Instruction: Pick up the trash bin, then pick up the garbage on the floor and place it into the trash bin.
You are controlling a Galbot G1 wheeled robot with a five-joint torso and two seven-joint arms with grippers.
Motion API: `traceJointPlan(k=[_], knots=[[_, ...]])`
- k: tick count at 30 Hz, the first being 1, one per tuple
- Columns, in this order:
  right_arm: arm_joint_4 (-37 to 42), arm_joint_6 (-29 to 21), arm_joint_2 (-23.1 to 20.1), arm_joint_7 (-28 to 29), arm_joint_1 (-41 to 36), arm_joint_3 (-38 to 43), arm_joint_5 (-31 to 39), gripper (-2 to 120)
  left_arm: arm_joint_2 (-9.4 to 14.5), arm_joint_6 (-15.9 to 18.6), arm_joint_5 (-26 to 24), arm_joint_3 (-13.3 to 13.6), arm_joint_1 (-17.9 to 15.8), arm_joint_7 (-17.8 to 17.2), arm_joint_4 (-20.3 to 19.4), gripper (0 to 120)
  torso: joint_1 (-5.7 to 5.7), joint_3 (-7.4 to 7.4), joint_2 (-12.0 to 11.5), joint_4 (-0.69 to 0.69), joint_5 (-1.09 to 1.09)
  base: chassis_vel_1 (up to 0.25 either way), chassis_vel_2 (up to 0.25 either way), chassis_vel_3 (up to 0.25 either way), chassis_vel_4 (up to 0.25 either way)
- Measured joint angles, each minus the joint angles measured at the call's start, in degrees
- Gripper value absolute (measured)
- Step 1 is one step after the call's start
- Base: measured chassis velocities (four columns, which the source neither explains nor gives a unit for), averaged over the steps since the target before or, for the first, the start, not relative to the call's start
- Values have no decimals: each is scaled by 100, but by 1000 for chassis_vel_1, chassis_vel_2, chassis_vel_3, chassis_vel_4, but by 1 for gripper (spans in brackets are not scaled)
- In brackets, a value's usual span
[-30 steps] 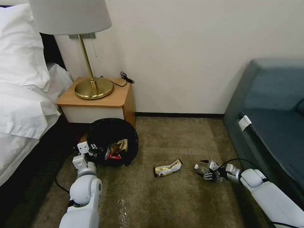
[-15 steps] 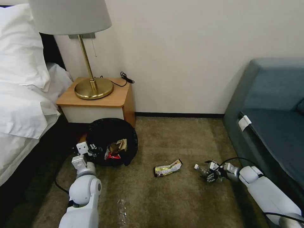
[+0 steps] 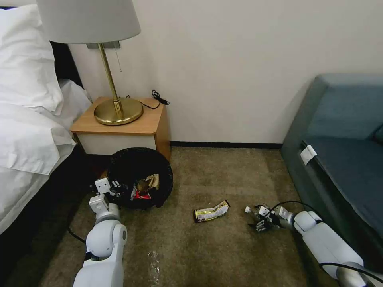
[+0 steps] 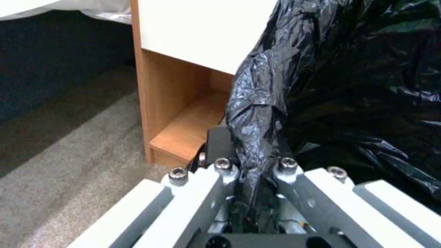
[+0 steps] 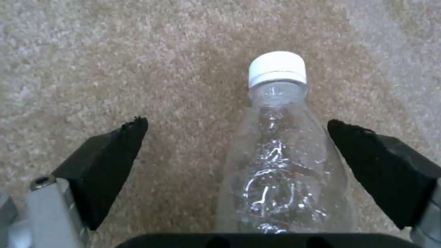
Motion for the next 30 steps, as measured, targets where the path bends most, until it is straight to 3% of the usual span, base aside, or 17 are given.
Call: traceJointPlan(k=[30], knots=[[-493,23,190,126,62,462,-148,100,15,14,-8,8,-23,-2,-18,2,0,0,0,1,2,0,0,0,0]])
